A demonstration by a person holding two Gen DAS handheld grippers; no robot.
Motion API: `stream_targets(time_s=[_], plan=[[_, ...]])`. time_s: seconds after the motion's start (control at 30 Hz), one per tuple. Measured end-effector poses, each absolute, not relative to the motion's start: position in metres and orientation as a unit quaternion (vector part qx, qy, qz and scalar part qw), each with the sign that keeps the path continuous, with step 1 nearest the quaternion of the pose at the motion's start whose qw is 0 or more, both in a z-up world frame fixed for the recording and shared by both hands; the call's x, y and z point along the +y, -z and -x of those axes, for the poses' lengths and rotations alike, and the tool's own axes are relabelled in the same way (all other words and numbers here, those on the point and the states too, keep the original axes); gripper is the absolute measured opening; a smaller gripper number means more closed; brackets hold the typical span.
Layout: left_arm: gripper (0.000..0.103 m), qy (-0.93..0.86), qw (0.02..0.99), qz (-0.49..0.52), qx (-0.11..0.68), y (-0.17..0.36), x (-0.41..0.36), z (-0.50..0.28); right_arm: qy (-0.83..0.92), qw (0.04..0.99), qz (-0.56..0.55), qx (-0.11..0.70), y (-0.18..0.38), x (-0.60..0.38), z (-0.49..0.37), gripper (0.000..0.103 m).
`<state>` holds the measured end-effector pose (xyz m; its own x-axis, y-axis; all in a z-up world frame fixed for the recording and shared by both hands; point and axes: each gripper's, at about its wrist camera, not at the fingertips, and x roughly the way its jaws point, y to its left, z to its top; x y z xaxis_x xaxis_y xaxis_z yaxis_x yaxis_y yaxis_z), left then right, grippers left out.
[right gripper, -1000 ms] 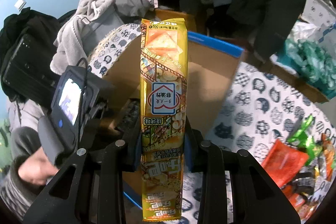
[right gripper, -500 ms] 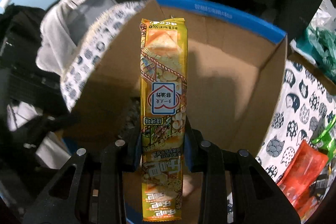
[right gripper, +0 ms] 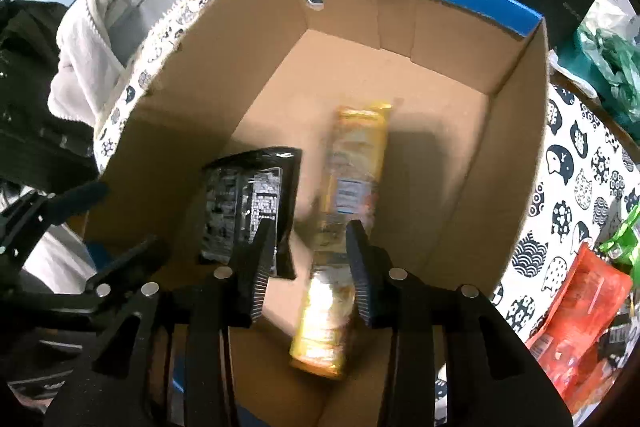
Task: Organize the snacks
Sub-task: 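Move both tools back over the snack pile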
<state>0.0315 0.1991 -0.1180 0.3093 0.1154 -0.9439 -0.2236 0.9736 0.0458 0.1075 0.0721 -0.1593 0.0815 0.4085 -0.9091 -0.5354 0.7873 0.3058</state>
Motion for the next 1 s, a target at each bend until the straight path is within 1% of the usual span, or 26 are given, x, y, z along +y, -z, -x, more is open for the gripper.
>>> stream_targets(time_s=[0.13, 0.2, 0.27, 0.33, 0.47, 0.6, 0.83, 1.0], plan=[[0.080, -0.105, 0.816, 0.046, 0.566, 0.109, 0.195, -0.033, -0.326, 0.743, 0.022, 0.584, 0.145, 0.058, -0.106, 0.049], [0.080, -0.103, 0.823, 0.051, 0.557, 0.103, 0.192, -0.032, -0.327, 0.756, 0.007, 0.567, 0.130, 0.048, -0.105, 0.052], [0.080, -0.099, 0.828, 0.059, 0.549, 0.098, 0.189, -0.033, -0.330, 0.770, 0.001, 0.546, 0.116, 0.038, -0.102, 0.060], [0.080, -0.094, 0.831, 0.067, 0.544, 0.093, 0.185, -0.035, -0.328, 0.786, -0.001, 0.525, 0.099, 0.024, -0.099, 0.066], [0.080, -0.072, 0.839, 0.081, 0.534, 0.084, 0.168, -0.039, -0.311, 0.809, 0.002, 0.499, 0.078, 0.000, -0.090, 0.072], [0.080, -0.052, 0.841, 0.082, 0.531, 0.079, 0.148, -0.043, -0.280, 0.825, 0.016, 0.491, 0.071, -0.041, -0.085, 0.072], [0.080, -0.008, 0.839, 0.077, 0.539, 0.077, 0.101, -0.052, -0.206, 0.839, 0.049, 0.501, 0.079, -0.126, -0.080, 0.073], [0.080, 0.024, 0.835, 0.060, 0.547, 0.079, 0.060, -0.059, -0.149, 0.844, 0.027, 0.514, 0.088, -0.195, -0.080, 0.073]])
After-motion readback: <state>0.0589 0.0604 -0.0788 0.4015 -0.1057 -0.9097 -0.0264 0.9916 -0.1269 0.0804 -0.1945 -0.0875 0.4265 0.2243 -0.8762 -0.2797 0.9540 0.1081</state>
